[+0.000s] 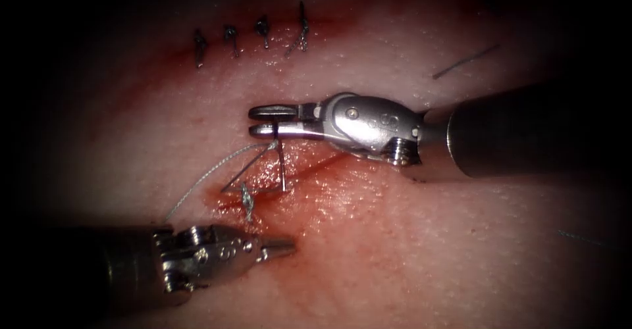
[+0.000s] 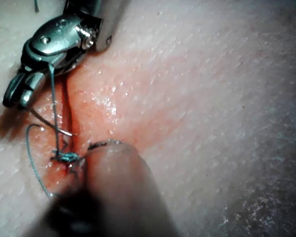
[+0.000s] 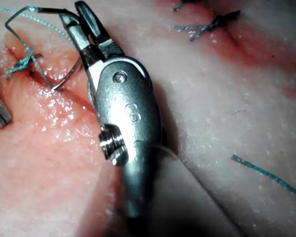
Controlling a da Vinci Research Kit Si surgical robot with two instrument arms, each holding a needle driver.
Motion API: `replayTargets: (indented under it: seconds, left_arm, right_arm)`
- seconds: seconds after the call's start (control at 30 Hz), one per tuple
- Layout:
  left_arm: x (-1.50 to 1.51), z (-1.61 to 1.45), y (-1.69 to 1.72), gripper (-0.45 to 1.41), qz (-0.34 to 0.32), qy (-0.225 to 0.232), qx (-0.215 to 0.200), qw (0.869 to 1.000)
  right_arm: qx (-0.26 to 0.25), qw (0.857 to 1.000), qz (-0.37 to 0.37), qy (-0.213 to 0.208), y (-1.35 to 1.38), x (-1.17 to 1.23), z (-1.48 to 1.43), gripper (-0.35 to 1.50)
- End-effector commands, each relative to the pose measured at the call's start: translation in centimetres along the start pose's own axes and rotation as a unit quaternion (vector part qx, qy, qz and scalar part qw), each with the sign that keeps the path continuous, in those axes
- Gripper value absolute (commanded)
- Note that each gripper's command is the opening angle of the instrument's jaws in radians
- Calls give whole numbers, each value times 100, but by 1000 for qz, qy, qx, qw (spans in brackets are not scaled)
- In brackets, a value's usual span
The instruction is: Wound Closure
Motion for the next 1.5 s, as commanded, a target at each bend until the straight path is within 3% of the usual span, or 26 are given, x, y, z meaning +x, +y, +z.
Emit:
replayTargets:
  seconds: [0.03,0.27,0.5,0.67,0.7,0.8,0.93,1.1,1.3,1.43,1.5]
  left_arm:
    - [-1,8,5,2,0,0,-1,1000]
    - [-6,3,6,2,4,0,-5,1000]
    - [-23,-10,4,2,2,-5,-5,1000]
    - [-27,-8,3,2,1,-6,-4,1000]
    - [-26,-7,3,2,1,-7,-4,1000]
    - [-26,-7,3,2,1,-7,-4,1000]
    - [-26,-7,3,2,1,-7,-4,1000]
    - [-27,-7,3,2,1,-7,-4,1000]
    - [-27,-8,3,2,2,-7,-4,1000]
    - [-27,-8,3,2,2,-7,-4,1000]
    - [-28,-8,3,2,2,-7,-5,1000]
  right_arm:
    - [4,1000,8,5,-7,-8,9,-35]
    - [18,996,67,60,-11,-3,11,-35]
    - [32,993,103,41,-17,-7,6,-35]
    - [37,983,181,17,-24,-10,4,-35]
    - [42,966,255,9,-26,-11,5,-35]
    - [47,957,288,3,-27,-13,6,-35]
    - [53,931,361,-3,-30,-17,9,-35]
    - [59,913,404,-6,-31,-18,10,-35]
    - [72,869,490,-5,-39,-20,13,-35]
    - [82,846,527,-11,-51,-27,21,-35]
    - [84,841,534,-13,-54,-28,22,-35]
